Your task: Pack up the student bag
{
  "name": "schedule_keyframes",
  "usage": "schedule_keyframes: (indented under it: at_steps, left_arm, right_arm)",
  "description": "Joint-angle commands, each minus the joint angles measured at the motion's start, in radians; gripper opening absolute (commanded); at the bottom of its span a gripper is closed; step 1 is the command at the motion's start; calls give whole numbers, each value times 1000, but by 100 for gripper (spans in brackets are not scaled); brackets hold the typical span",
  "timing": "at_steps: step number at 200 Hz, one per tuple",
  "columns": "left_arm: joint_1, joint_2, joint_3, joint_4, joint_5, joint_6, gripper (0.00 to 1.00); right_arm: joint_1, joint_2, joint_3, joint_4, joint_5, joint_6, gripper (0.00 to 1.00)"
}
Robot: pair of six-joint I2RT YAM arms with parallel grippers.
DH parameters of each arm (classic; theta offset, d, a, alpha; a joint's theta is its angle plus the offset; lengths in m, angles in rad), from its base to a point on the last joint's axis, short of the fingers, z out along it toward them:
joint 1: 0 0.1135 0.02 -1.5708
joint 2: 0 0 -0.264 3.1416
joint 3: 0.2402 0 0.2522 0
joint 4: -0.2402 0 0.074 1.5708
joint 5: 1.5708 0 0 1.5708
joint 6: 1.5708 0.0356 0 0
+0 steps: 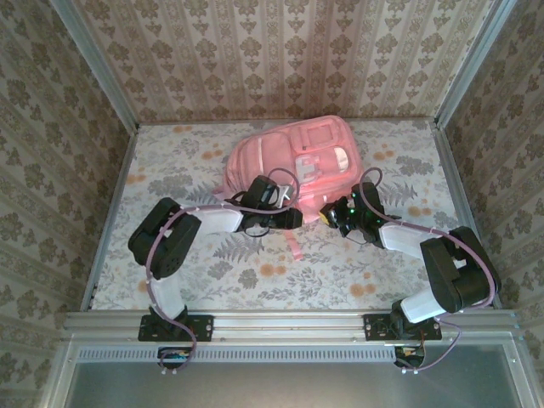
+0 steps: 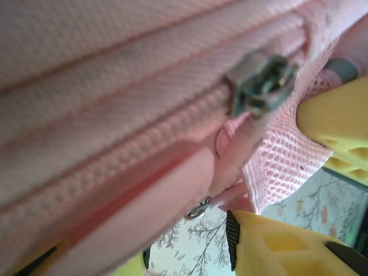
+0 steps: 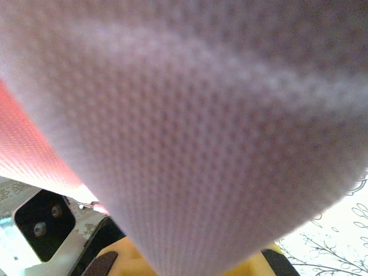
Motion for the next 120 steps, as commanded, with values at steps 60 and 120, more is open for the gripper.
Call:
schedule_keyframes:
  at_steps: [60, 120]
  left_arm:
    - [0, 123, -21, 284, 101, -221, 41]
    - [1, 116, 0, 106, 36, -112, 23]
  right_arm:
    - [25, 69, -23, 246, -167, 145, 0]
    - [26, 69, -16, 229, -158, 129, 0]
